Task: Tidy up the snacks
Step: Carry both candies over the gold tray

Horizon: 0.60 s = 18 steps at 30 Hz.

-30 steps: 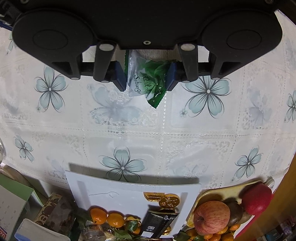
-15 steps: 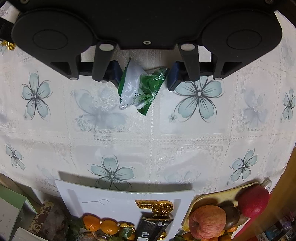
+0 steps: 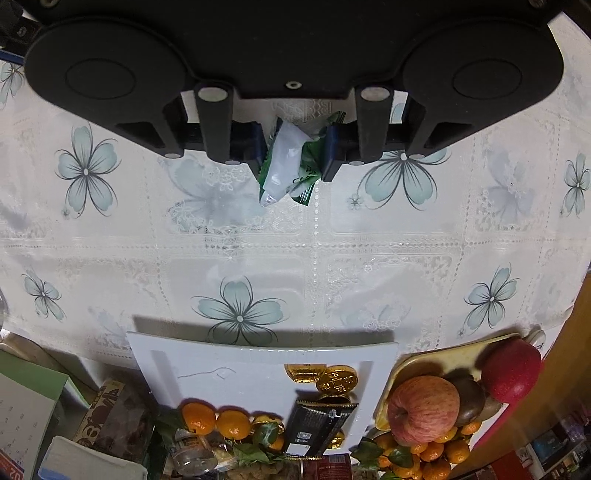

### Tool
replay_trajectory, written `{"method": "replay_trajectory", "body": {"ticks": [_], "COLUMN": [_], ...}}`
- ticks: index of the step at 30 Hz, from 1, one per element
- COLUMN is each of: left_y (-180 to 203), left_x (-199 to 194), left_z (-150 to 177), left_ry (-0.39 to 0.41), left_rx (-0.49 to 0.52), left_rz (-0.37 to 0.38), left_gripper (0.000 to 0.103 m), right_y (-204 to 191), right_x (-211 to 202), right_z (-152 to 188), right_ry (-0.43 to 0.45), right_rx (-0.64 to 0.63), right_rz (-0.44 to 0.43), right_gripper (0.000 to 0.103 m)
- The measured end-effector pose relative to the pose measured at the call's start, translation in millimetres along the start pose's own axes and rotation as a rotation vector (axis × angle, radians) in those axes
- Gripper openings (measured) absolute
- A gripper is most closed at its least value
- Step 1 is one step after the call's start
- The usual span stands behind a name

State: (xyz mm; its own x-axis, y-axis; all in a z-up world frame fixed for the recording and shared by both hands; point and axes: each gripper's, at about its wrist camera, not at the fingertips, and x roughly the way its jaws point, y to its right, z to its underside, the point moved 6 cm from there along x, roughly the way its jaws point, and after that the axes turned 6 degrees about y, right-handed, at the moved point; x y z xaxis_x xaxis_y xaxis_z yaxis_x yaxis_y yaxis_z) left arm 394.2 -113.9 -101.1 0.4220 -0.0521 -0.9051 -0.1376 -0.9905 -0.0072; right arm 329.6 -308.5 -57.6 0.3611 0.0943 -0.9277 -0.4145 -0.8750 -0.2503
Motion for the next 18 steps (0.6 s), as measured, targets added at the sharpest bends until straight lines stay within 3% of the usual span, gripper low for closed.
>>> {"method": "replay_trajectory", "body": {"ticks": [8,18], "left_y": [-11.2,-28.2], "left_x": [-44.5,-117.2], "left_z": [14.2,73.1], "left_ry": [0.004,0.014], "left_rx": [-0.034,-0.034], "left_rz": [0.064,0.101], "left_gripper": [0.039,0.039], "right_y": [1.0,3.4], "right_x": [1.0,3.1], "right_z": [1.3,12.8], "right_ry": [0.002,0.025], "right_rx": [-0.009,-0.061], "right_rz": [0.007,0.039], "right_gripper": [0.034,0.034]}}
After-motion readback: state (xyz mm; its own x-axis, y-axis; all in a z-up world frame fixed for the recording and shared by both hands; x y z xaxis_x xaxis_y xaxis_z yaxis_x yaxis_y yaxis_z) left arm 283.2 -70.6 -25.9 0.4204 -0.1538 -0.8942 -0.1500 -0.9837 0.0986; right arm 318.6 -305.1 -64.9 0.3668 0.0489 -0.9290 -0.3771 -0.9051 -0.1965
